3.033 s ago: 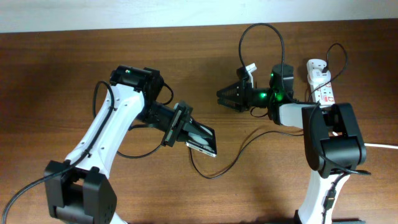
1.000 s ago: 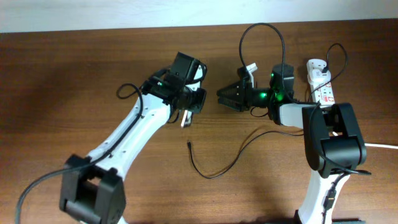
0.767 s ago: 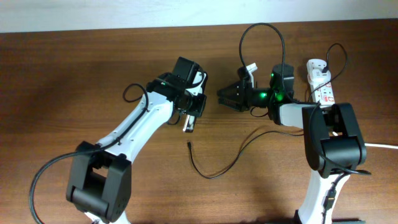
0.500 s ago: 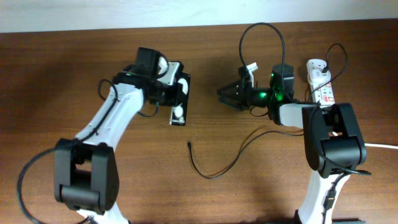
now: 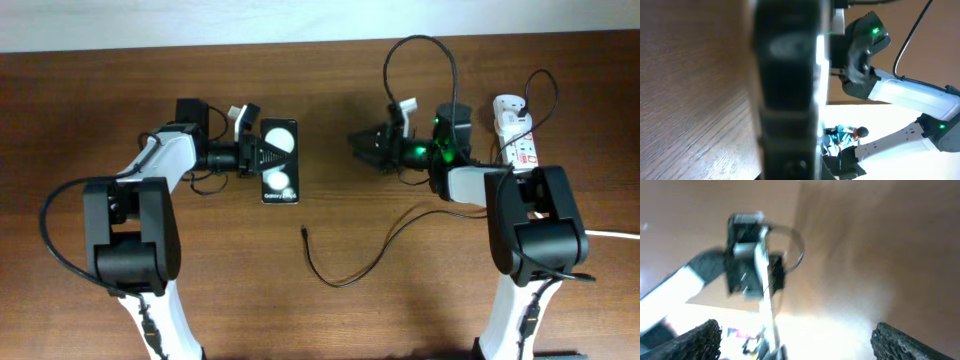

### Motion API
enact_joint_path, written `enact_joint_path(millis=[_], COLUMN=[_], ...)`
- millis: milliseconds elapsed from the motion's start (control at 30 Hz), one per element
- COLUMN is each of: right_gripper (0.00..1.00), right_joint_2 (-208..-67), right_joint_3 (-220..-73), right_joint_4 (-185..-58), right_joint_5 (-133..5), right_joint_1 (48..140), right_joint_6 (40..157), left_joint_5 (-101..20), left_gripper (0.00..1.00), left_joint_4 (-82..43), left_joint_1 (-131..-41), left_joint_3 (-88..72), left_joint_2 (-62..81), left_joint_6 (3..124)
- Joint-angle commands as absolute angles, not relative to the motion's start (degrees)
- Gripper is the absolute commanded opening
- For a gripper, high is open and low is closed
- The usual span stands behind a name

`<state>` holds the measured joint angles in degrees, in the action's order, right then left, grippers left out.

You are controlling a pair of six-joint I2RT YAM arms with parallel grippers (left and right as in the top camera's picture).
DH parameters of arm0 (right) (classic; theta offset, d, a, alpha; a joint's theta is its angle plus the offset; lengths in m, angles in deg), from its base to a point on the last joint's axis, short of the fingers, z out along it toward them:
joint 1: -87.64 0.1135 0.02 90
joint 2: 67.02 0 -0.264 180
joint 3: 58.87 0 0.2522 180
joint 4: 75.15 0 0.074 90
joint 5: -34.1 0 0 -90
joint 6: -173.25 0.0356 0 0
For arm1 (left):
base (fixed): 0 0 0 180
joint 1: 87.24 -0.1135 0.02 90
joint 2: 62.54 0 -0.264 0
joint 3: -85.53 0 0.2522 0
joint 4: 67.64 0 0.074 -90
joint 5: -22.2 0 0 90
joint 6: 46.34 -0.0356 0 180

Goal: Plug charger to phone and switch on socket

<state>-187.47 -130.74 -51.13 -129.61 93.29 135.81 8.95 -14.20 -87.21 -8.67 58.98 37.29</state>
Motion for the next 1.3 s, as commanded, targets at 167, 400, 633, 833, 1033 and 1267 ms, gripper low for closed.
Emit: enact_joint_path(millis=[167,400,633,833,1033,1267], right_gripper=[0.83,0.76,0.82,0.99,0.44,0.44], right_joint_2=[-187.3,-186.4,-166.7,-163.9,-163.9,-167.1], right_joint_3=[-130.7,-130.7,-135.3,-135.5,-135.5,-135.5], right_joint_4=[-50.6,-69.4,-104.0,-121.5,-120.5,-118.2], right_joint_5=[-130.9,-109.5,-87.3,-74.7,-57.0,-43.1], right_joint_1=[105.9,110.5,111.4,122.8,130.4,140.5], right_joint_6=[134.8,120.6,105.9,104.9,108.6,114.3], left_joint_5=[7.8,5.7,5.7,5.6,5.6,5.6], left_gripper=[0.0,0.0,0.0,0.0,0.0,0.0], left_joint_4=[-11.1,-9.6,-9.6,-9.6,-9.6,-9.6], left_joint_1=[-96.4,-99.0,-99.0,-99.0,-99.0,-98.9], left_joint_3=[-8.5,-8.5,-8.5,-8.5,-8.5,-8.5], left_joint_2=[59.3,59.3,59.3,59.3,59.3,59.3], left_joint_6=[35.8,36.3,36.3,36.3,36.3,36.3])
